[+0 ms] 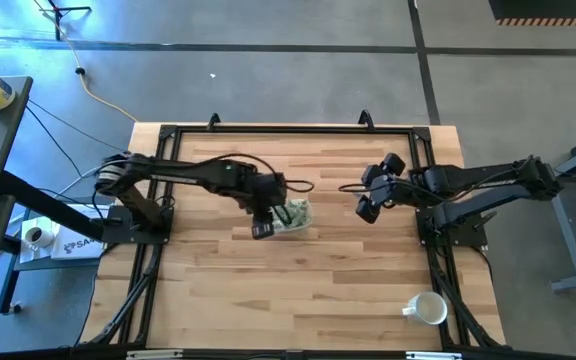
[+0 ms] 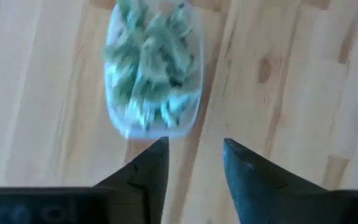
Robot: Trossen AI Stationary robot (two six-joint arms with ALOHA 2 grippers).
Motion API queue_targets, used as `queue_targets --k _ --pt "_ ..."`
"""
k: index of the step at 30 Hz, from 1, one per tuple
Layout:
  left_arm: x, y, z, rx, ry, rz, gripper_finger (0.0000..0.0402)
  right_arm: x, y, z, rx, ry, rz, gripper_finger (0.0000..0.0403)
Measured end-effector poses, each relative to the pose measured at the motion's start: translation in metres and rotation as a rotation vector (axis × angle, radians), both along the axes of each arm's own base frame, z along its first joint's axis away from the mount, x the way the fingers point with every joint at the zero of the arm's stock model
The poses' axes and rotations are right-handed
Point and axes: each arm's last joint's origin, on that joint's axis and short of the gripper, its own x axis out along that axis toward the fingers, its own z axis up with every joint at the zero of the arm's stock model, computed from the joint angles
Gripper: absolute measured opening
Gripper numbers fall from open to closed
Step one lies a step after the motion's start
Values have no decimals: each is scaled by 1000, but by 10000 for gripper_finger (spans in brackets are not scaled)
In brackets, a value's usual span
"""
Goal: Pick and place Stevia / Truvia into bins
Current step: Return to Home Position
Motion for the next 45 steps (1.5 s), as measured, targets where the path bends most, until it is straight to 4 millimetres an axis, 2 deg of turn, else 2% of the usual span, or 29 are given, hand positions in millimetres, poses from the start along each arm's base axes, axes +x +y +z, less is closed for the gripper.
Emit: queue_targets --k 7,11,14,16,18,22,24,26,28,29,32,36,40,45 --pt "-32 -30 25 33 -1 211 133 32 6 -9 99 -90 69 314" --pt "-46 -45 38 -74 -30 294 109 41 9 -1 153 -131 210 314" --pt "-55 -55 52 -183 -85 267 98 39 0 27 103 -153 263 314" --pt "-61 -61 60 -206 -105 153 93 34 -6 52 54 -151 280 314" --pt "-67 -61 67 -200 -113 160 90 29 -10 80 20 -174 276 314" --pt "-76 -40 87 -147 -233 165 91 17 -15 138 3 -374 163 314" --pt "-82 -27 97 -136 -322 110 92 10 -14 162 -54 -431 239 314" --pt "-92 -11 99 -149 -373 57 91 5 -12 175 -45 -467 375 314" --pt "-104 8 96 -168 -436 31 90 2 -13 172 32 -463 460 314" --pt "-110 17 91 -174 -473 28 90 2 -15 164 85 -440 473 314" --pt "-130 34 72 -210 -620 2 92 0 -22 124 240 -368 409 314" --pt "-156 48 39 -254 -794 41 91 -19 -30 85 322 -528 337 314" --pt "-181 47 19 -269 -984 65 91 -45 -32 55 305 -739 383 314" --pt "-199 42 -8 -240 -1034 131 92 -67 -28 21 267 -887 401 314"
